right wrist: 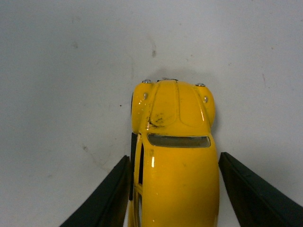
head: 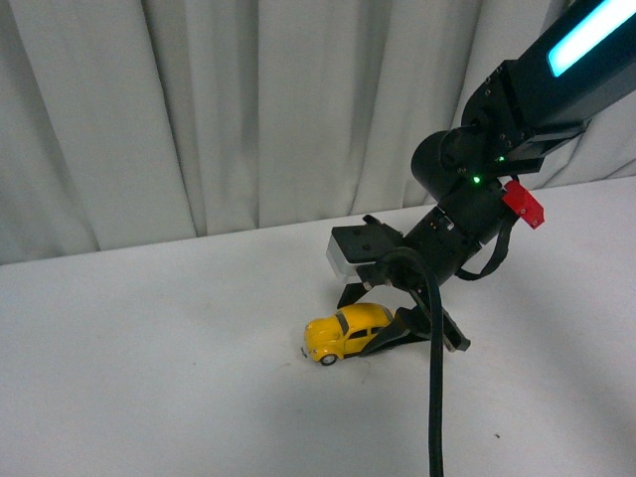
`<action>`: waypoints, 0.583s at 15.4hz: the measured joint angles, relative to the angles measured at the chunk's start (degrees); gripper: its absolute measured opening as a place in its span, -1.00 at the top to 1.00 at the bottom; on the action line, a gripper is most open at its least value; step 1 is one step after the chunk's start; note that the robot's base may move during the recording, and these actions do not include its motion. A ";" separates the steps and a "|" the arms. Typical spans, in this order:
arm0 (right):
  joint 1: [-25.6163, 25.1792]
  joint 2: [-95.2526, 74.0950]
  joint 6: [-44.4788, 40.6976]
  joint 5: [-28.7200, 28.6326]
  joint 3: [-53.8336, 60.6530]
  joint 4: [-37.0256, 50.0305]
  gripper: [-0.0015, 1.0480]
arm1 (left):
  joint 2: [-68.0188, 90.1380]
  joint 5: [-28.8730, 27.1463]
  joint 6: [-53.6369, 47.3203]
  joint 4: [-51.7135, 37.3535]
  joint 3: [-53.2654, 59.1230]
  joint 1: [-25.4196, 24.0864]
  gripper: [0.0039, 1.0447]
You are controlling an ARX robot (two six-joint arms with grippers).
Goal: Wind up and store yellow beetle toy
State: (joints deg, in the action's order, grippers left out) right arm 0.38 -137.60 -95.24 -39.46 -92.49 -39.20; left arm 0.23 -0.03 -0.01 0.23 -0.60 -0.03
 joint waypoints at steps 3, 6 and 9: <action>-0.02 0.00 0.52 -0.31 0.00 0.22 0.21 | 0.00 0.00 0.00 -0.02 0.00 0.00 -0.88; -0.63 0.00 0.50 -0.74 0.52 0.39 0.22 | 0.00 0.00 0.00 -0.02 0.00 0.00 -0.88; -2.29 0.09 0.07 -1.79 1.75 0.79 0.22 | 0.00 0.00 0.00 -0.02 0.00 0.00 -0.88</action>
State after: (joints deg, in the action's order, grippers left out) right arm -1.91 -137.51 -95.18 -41.25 -90.74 -38.41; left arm 0.23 -0.03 -0.01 0.21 -0.60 -0.03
